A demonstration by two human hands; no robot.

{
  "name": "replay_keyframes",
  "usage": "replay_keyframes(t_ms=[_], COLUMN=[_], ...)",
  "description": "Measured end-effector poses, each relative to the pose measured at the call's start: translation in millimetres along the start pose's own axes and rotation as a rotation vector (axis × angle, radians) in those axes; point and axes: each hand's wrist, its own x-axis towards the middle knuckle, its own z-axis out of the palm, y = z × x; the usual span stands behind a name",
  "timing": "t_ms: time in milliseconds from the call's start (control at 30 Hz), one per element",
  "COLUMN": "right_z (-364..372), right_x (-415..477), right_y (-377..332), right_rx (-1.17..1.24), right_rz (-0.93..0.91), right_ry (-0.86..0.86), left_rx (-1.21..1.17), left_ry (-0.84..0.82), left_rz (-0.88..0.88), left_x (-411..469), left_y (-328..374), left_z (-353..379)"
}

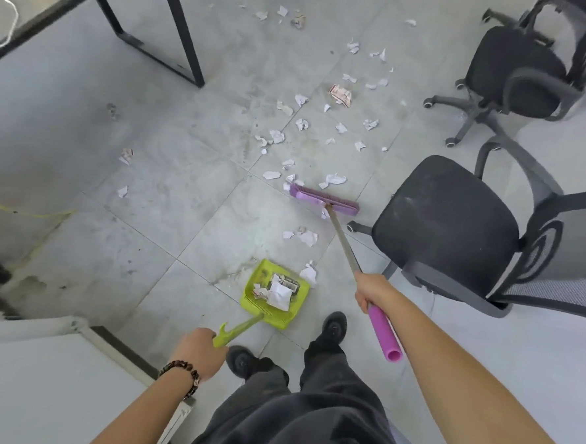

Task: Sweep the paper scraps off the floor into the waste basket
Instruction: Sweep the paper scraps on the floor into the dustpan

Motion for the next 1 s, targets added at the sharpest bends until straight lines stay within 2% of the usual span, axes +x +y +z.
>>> replay_keyframes(t_ms=[100, 200, 267, 333, 433, 467, 633, 833, 900, 1000], right_z=[-10.1, -8.1, -11.0, -21.8, -55.5, -65.4, -75.2, -41.7, -17.7, 16.5], right_x=[6.9, -2.7, -15.9, -29.0, -39.5, -44.4, -63.2, -60.7, -57.4, -68.9], right_y=[4.8, 36.3, 60.2, 77.9, 93.8, 96.6, 95.7, 73.5, 69.3, 65.3], right_rx=[-0.194, -0.382, -0.260, -0.082, 0.217, 0.247, 0.174, 0.051, 0.063, 0.059], right_rz=[0.154, 0.112, 0.052, 0.057, 0.200, 0.245, 0.162, 0.035, 0.049, 0.127], right_ry=[-0.120, -0.221, -0.282, -0.272, -0.309, -0.340, -0.285, -0.207, -0.205, -0.295], left_rx=[0.006, 0.049, 0.087, 0.110, 0.107, 0.104, 0.092, 0.124, 0.128, 0.106], left_ry=[0.014, 0.020, 0.019, 0.013, 0.004, 0.002, -0.010, -0.026, -0.037, -0.037], left_rz=[-0.022, -0.035, -0.039, -0.047, -0.050, -0.051, -0.032, -0.039, -0.042, -0.051], left_x=[-0.9, 1.6, 3.8, 3.7, 3.7, 3.5, 3.6, 11.1, 13.9, 17.7], left_y=[15.7, 31.5, 41.5, 48.8, 52.6, 53.0, 53.6, 51.2, 47.0, 41.5], left_z=[7.6, 11.8, 14.3, 16.5, 16.2, 14.2, 8.6, 10.0, 9.7, 8.2])
